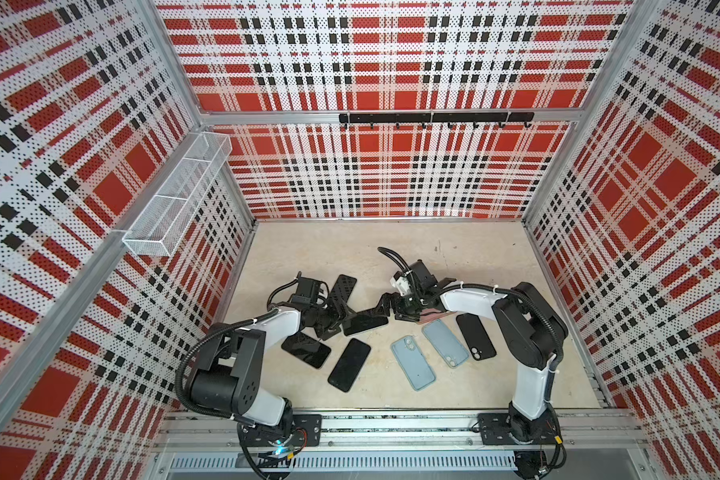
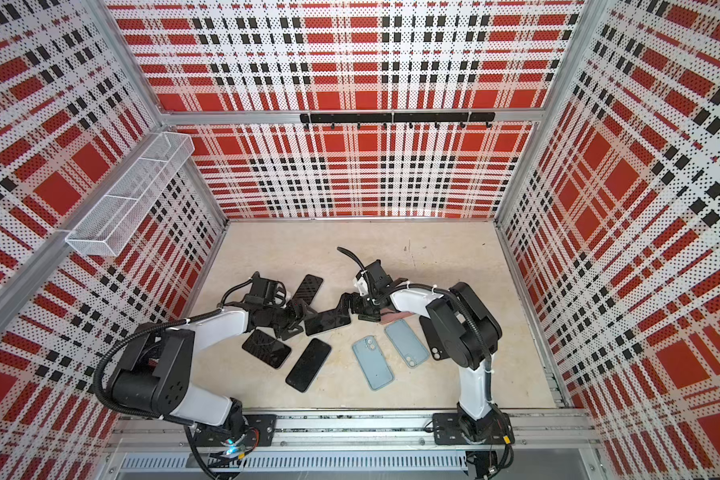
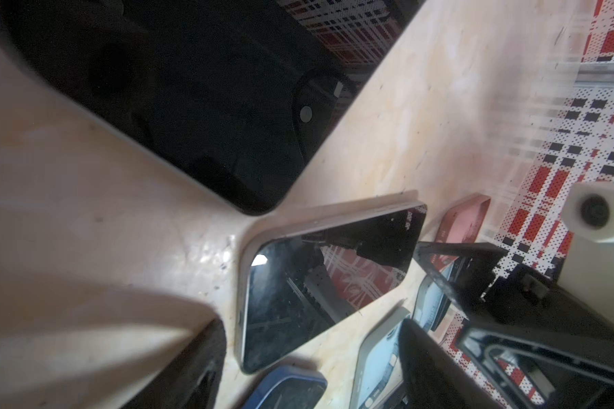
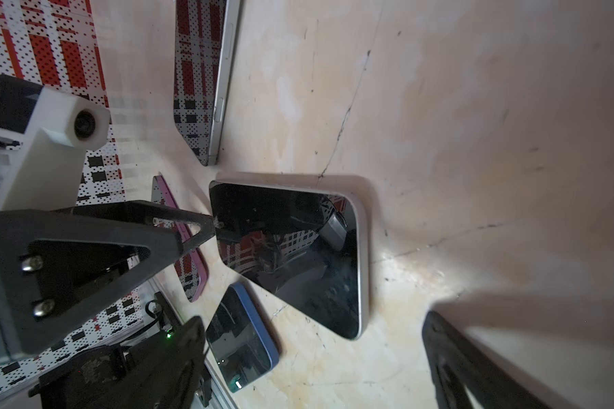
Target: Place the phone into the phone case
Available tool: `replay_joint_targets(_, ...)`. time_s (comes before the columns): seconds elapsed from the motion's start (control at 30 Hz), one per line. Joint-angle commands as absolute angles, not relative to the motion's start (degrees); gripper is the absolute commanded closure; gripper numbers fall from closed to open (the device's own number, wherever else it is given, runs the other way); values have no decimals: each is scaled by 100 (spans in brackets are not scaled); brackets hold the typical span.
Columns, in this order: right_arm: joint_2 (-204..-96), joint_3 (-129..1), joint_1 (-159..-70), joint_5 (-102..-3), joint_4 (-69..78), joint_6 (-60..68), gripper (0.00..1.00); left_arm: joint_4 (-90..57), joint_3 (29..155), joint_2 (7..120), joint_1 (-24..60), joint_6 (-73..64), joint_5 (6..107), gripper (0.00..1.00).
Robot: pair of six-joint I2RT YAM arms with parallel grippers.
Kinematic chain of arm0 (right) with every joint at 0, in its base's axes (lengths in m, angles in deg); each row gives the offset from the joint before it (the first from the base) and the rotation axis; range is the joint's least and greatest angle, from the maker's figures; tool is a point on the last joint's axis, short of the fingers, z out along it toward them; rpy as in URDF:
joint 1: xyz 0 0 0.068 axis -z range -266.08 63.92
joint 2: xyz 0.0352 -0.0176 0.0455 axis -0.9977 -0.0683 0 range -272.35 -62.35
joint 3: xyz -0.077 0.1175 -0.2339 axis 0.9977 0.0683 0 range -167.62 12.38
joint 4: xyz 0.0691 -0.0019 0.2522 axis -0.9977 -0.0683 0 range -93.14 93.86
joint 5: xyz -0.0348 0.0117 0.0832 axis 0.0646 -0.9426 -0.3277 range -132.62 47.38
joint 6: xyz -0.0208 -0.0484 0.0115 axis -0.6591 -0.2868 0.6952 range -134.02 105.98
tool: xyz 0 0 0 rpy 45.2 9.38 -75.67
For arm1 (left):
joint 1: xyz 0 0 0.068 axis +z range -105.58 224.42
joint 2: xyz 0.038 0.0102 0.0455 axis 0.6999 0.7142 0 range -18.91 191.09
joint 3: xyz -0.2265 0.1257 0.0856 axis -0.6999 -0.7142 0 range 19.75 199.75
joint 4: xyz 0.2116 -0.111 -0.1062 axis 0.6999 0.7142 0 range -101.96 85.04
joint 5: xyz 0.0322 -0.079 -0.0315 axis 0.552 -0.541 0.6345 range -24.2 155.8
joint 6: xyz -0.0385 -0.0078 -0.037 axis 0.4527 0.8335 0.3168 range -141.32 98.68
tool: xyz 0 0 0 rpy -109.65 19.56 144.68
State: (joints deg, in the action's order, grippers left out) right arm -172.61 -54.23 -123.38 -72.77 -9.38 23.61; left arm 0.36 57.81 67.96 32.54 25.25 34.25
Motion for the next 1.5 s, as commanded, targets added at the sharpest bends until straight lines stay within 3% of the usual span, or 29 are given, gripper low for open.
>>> replay_joint_targets(0.0, -17372, -5339, -12384, -7455, -554, 2494, 4, -241, 5645, 6872, 3220, 2658, 3357, 24)
replay_joint_targets(0.43, -17421, -5080, -12384, -8093, 385, 2748, 8, -545, 5473, 7096, 3212, 2702, 3271, 33)
replay_joint_targets(0.63, -17181, -4850, -12384, -8278, 1035, 2835, 15, -603, 5464, 7201, 3207, 2678, 3232, 35)
replay_joint_targets(0.83, -17030, -4799, -12383, -8335, 1172, 2734, 28, -607, 5499, 7215, 3186, 2664, 3177, 37)
replay_joint_targets(1.13, -16701, -4593, -12385, -8200, 1418, 2659, 36, -610, 5525, 7289, 3159, 2603, 3113, 37)
replay_joint_targets(1.47, -16678, -4525, -12385, -8053, 1532, 2691, 59, -608, 5583, 7451, 3148, 2527, 3010, 38)
